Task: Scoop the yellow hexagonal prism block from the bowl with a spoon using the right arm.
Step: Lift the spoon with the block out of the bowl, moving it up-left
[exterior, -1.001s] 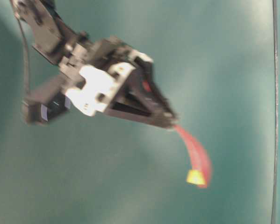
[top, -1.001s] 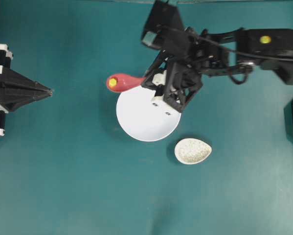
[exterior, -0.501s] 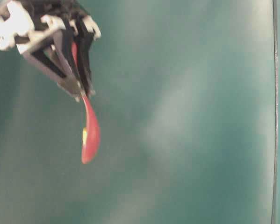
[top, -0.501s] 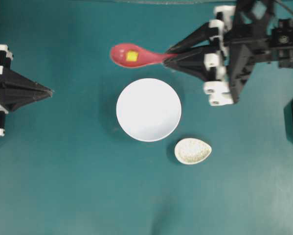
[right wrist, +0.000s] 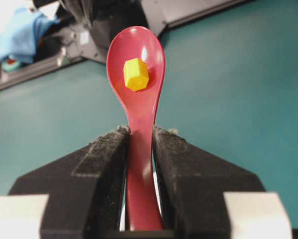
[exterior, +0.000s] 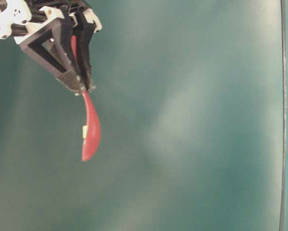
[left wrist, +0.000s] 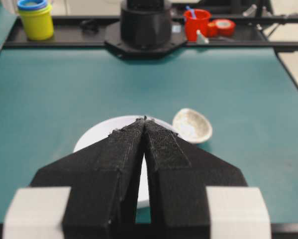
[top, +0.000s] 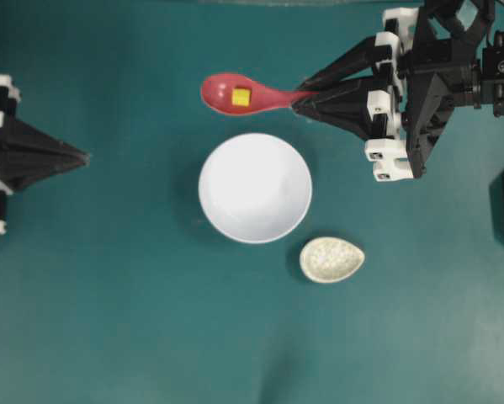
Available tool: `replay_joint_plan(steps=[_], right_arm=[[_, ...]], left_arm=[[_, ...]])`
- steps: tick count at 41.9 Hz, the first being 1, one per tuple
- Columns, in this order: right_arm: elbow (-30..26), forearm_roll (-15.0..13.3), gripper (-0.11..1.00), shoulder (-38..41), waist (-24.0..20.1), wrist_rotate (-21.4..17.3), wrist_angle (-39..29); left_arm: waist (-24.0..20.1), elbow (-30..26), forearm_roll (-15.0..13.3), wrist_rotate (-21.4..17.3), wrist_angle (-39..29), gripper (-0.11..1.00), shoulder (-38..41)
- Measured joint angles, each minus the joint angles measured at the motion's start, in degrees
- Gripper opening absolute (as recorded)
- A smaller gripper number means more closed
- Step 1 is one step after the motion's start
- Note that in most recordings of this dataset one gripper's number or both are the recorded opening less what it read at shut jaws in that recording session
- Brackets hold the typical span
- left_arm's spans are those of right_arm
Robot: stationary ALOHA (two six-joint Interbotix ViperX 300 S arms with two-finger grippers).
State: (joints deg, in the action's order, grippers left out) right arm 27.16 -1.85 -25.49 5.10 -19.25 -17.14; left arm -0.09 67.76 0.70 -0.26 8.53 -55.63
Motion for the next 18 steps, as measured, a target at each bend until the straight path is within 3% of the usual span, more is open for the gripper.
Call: replay_joint_plan(steps=[18], right_arm=[[0.00,0.26,0.23,0.00,0.00,-0.18,-2.81]], left_arm=[[0.00,0.00,0.09,0.09,0.09,0.00,0.18]])
